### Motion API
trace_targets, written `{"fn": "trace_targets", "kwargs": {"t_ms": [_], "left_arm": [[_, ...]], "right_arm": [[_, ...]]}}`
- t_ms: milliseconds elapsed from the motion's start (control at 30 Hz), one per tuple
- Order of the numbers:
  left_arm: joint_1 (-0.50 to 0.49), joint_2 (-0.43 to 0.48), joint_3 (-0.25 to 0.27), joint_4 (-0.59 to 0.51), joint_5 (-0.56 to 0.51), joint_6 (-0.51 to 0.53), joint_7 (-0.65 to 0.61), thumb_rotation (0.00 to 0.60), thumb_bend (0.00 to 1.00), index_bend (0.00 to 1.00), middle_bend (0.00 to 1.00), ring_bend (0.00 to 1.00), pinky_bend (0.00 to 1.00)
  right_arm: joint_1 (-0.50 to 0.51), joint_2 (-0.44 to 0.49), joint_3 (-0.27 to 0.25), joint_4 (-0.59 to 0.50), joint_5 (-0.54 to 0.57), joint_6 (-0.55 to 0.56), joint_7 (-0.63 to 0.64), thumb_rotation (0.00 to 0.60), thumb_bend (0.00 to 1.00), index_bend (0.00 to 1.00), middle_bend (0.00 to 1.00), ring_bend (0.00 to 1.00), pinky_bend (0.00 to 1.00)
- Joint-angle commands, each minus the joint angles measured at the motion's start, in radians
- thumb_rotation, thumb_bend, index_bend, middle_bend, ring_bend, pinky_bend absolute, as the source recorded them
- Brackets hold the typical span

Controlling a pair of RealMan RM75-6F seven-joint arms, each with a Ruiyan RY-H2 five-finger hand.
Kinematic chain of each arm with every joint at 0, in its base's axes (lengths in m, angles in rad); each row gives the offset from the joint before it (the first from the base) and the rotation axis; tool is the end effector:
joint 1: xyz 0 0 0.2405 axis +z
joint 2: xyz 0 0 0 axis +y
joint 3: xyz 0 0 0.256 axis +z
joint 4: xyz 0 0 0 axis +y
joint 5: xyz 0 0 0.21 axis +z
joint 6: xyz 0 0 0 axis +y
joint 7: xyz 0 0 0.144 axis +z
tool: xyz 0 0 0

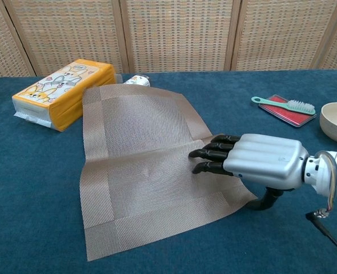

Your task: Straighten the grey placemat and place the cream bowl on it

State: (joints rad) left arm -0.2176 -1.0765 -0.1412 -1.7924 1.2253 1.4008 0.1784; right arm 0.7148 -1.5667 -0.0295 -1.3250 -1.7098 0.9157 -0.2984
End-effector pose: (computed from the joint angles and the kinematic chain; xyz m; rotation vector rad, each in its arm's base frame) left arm -0.2813 0.2321 0.1678 -1.2812 -0.9428 -0.8587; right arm -0.1689 -0.2849 -0.0541 2.3850 -0.3562 0.8142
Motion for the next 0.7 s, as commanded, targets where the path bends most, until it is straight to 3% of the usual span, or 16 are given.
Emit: {"fn": "trace_targets", "kwargs": {"t_ms": [33, 200, 700], "left_arm": [[0.000, 0.000, 0.000, -0.001, 0.001, 0.000, 0.001, 0.600, 0.00, 0.00, 0.00, 0.00, 0.00], [0.001, -0.002, 0.002, -0.004, 0.006, -0.001, 0.009, 0.600, 0.00, 0.00, 0.00, 0.00, 0.00], [0.004, -0.001, 0.001, -0.006, 0.013, -0.002, 0.008, 0.600, 0.00, 0.00, 0.00, 0.00, 0.00]], "right_arm": [[0.000, 0.004, -0.009, 0.014, -0.008, 0.007, 0.002, 0.600, 0.41, 0.18, 0.00, 0.00, 0.00], [0.001, 0.012, -0.029, 0.045, -0.022, 0.019, 0.017, 0.600, 0.48, 0.27, 0.00, 0.00, 0.00], [0.012, -0.004, -0.043, 0.092, -0.053, 0.078, 0.109, 0.600, 0.57, 0.49, 0.00, 0.00, 0.00]]}}
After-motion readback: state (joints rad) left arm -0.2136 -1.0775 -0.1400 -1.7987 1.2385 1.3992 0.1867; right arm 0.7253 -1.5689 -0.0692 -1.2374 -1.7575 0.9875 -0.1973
